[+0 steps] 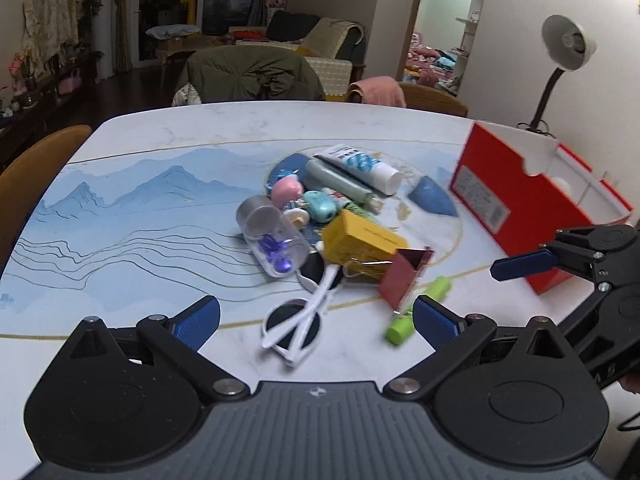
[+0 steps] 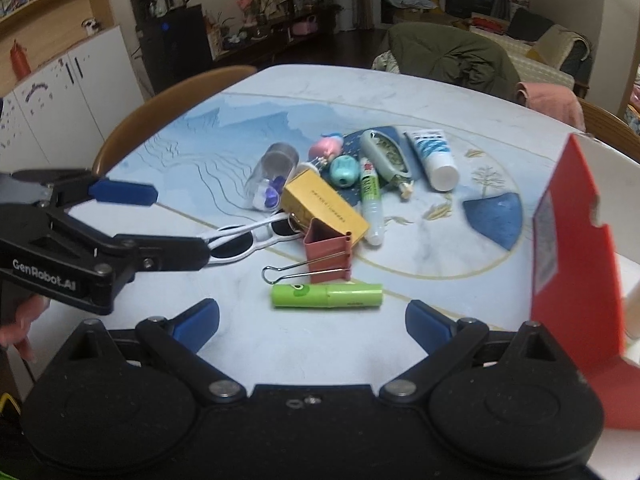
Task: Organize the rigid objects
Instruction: 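Grasp the white sunglasses with left gripper while right gripper grasps the green glue stick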
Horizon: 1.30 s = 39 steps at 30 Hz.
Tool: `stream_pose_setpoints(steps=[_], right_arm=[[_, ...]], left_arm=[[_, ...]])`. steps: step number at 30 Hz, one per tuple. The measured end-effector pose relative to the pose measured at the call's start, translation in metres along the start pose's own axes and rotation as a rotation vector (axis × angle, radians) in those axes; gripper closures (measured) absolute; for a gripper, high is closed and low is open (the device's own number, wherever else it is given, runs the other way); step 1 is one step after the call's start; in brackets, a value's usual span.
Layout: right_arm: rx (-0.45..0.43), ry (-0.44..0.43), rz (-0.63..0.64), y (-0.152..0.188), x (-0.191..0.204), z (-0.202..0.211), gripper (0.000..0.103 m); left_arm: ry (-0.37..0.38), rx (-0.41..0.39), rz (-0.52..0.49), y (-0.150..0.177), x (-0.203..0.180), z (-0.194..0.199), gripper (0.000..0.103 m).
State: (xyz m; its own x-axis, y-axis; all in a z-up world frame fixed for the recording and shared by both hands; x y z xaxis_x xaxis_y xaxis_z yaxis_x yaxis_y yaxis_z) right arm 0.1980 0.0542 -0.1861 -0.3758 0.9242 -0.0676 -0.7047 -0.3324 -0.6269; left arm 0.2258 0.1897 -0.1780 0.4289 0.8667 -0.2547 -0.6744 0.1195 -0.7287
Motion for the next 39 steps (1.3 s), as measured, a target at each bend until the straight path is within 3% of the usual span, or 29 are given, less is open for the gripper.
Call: stream_pose_setpoints(steps=[15,20,23,30,32,39], right_arm=[[0.059,0.003,0.003,-0.001,0.008,-0.042,0.006],[0.082,0.005,-0.009,0.001,0.006,-0.049,0.011],[0.086,0.004,-0.021,0.001,0.003,-0.051,0.013],[0.081,0.009,0.004,0.000,0.003,-0.051,0.020],[0.081,0.008,0.013,0.000,0.003,-0.051,0.022],[0.082,0.009,0.037,0.007,0.003,-0.044,0.022]], left_arm=[[-0.010,0.059,-0.078,-0.003,0.010,-0.048,0.001],[0.002,0.088,-0.085,0.001,0.008,-0.055,0.043],[0.016,0.101,-0.096,0.002,0.006,-0.057,0.058],[0.029,0.121,-0.137,0.002,0.001,-0.061,0.074],[0.031,0.132,-0.152,0.002,-0.002,-0.063,0.085],[0.028,0.137,-0.166,0.001,-0.008,-0.062,0.095]])
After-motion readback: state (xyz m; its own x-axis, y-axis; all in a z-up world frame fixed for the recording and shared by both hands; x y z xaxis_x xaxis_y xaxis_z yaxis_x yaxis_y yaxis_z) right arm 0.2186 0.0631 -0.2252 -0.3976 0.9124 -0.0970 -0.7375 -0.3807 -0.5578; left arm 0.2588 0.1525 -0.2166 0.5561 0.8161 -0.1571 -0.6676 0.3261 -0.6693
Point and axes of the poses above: each gripper's, at about its wrist camera, not at the fingertips, and z roughly against the way its jaws point, x to its left, y to its underside, the point moved 10 cm from there along -z, roughly the way its jaws point, and after that the axes turned 11 degrees about y, right-handed, at the moved point
